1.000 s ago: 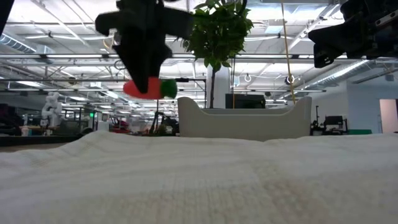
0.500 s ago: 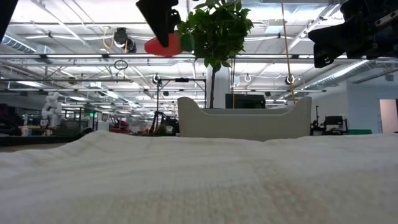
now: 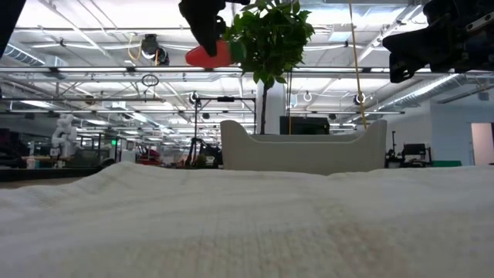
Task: Pick and placing Produce into tupperware
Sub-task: Put the orange carrot into the gray bin
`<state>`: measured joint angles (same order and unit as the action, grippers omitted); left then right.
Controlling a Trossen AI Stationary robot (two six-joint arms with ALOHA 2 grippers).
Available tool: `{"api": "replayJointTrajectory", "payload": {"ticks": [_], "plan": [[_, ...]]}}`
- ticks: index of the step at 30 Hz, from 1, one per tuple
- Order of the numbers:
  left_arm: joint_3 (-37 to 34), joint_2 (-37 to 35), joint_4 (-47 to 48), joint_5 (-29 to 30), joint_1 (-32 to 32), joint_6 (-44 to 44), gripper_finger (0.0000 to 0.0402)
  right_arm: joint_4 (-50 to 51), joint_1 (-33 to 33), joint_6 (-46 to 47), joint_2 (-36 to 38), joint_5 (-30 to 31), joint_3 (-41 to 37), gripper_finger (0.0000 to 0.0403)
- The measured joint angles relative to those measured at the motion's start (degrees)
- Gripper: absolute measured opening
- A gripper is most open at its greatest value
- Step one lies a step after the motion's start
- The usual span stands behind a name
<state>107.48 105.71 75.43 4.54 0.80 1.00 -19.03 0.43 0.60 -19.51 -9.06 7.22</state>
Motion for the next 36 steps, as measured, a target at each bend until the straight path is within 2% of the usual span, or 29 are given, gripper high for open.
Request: {"api": "replayJointTrajectory", "payload": {"ticks": [22,30,36], "plan": [[1.22,0.11,-6.77,-3.07,-1.57,2.61,0.0175,0.0,0.0,-0.46,0.0,0.01,0.0,0.0],[5.1,0.63,-8.63,-3.06,-2.23,3.99,0.0175,-1.24,0.0,-0.78,0.0,0.02,0.0,0.0],[14.81,8.19,-4.76,-3.5,-2.12,5.85,0.0175,-1.86,-0.02,-0.87,0.13,0.03,-0.02,0.0]]}}
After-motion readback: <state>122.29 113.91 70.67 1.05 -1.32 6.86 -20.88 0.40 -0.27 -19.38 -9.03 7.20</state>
